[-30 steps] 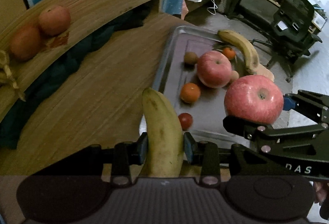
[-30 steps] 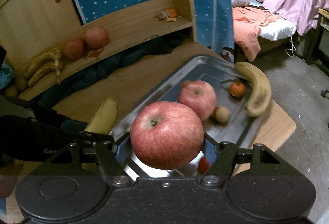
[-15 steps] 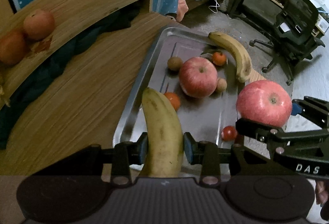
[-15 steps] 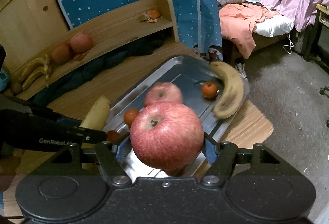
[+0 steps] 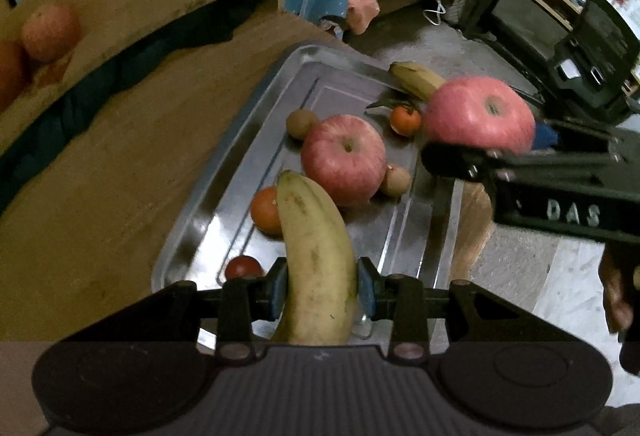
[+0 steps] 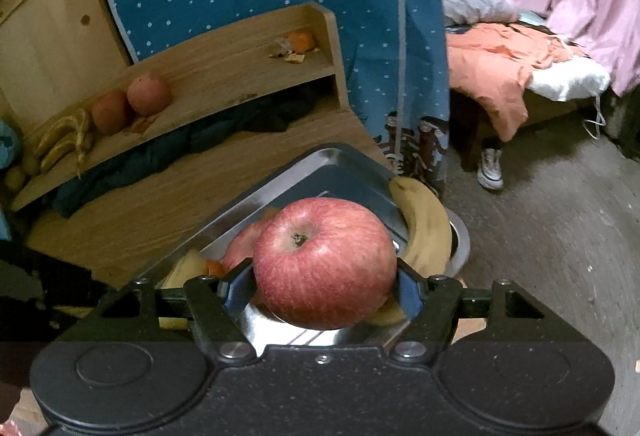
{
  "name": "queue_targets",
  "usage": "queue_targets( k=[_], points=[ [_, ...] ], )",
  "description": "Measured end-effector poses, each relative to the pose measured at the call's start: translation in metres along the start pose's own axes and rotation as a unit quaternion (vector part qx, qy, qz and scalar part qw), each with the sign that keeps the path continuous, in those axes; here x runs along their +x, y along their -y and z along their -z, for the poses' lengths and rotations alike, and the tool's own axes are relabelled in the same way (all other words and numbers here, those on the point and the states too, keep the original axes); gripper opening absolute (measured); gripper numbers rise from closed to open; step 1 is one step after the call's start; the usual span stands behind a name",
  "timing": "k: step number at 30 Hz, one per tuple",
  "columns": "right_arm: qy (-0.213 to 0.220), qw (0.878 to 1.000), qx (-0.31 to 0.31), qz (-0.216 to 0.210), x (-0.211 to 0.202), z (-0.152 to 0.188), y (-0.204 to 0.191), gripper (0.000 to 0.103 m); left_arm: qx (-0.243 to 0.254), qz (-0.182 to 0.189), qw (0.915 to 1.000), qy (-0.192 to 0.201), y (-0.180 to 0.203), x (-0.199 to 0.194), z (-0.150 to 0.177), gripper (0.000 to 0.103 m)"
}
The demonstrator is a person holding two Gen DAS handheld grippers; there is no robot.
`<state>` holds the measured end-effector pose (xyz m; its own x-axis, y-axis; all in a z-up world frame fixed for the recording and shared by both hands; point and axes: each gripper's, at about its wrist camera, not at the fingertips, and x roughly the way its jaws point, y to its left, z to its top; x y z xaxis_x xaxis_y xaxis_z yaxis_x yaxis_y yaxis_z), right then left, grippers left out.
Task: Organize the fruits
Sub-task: 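Carry the apple and banana in both tools over the metal tray, then open the right tool to drop the apple while the left tool releases the banana onto the tray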
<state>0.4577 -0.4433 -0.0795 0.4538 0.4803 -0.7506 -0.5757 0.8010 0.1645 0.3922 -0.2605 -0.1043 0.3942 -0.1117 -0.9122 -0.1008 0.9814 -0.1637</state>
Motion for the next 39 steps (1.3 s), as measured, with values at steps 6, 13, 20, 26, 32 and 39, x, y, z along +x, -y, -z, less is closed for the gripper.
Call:
queue_targets(
  k=[6,13,20,26,32,39],
  points=[
    [-0.009,0.999,-0.029,-0.026,0.02,-0.017,0.008,0.072,-0.041,-0.007,0.9991,-0.006,0.001,0.01,0.002,0.04],
    [-0.007,0.998,-0.041,-0.042,0.038,-0.032,0.013,0.072,-0.064,-0.016,0.9977,-0.016,0.003,0.021,-0.001,0.04],
    [-0.013,0.997,-0.049,-0.051,0.056,-0.04,0.016,0.072,-0.076,-0.023,0.9965,-0.026,0.005,0.029,0.0,0.04],
    [-0.019,0.997,-0.049,-0.051,0.07,-0.042,0.02,0.072,-0.078,-0.026,0.9963,-0.025,0.006,0.032,-0.001,0.04],
    [-0.025,0.997,-0.047,-0.05,0.079,-0.042,0.024,0.072,-0.081,-0.031,0.9959,-0.027,0.008,0.035,-0.002,0.04],
    [-0.03,0.997,-0.043,-0.049,0.085,-0.042,0.029,0.072,-0.086,-0.037,0.9952,-0.027,0.01,0.036,-0.001,0.04]
  ],
)
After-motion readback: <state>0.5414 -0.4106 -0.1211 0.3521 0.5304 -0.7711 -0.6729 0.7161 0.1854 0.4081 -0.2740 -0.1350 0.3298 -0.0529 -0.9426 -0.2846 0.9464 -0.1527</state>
